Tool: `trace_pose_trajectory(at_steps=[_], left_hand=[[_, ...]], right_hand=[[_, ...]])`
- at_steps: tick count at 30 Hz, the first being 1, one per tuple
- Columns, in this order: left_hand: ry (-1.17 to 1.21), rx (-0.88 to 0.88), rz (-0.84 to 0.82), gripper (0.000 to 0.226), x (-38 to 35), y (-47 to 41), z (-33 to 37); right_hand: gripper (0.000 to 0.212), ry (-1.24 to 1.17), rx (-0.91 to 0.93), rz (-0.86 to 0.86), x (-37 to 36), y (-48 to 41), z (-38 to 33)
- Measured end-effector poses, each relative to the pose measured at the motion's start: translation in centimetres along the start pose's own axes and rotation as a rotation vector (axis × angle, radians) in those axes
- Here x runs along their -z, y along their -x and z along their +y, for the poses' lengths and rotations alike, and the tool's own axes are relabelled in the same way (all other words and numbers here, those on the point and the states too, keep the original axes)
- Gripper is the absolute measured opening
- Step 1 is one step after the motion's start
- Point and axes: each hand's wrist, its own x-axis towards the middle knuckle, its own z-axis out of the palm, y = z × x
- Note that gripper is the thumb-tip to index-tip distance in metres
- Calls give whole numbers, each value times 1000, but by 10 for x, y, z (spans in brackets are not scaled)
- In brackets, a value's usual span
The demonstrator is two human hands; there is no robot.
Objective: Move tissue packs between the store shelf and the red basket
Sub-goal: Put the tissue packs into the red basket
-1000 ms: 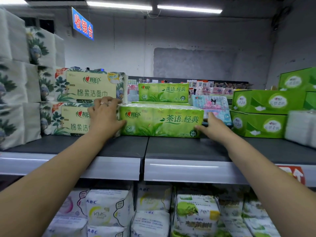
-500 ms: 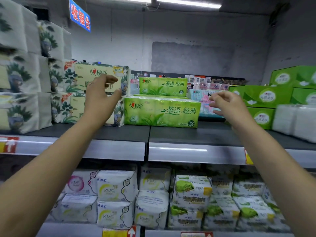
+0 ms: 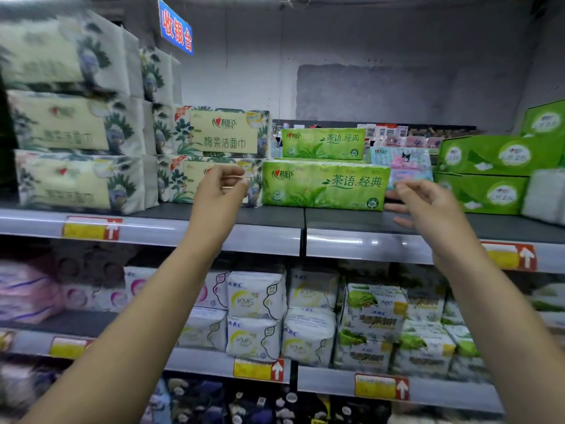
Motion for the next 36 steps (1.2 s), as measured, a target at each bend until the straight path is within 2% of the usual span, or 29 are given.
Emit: trace_pose_trajectory(at_steps=[6, 21, 36], left_hand=[[-29, 20, -16, 11, 9, 38, 21], [-101, 168, -19, 10, -11, 191, 58], [-112, 262, 2, 10, 0, 222, 44]], right_hand=[[11, -35, -3, -31, 12, 29, -7], [13, -66, -159, -159, 75, 132, 17], [14, -78, -225, -176, 73, 171, 27]])
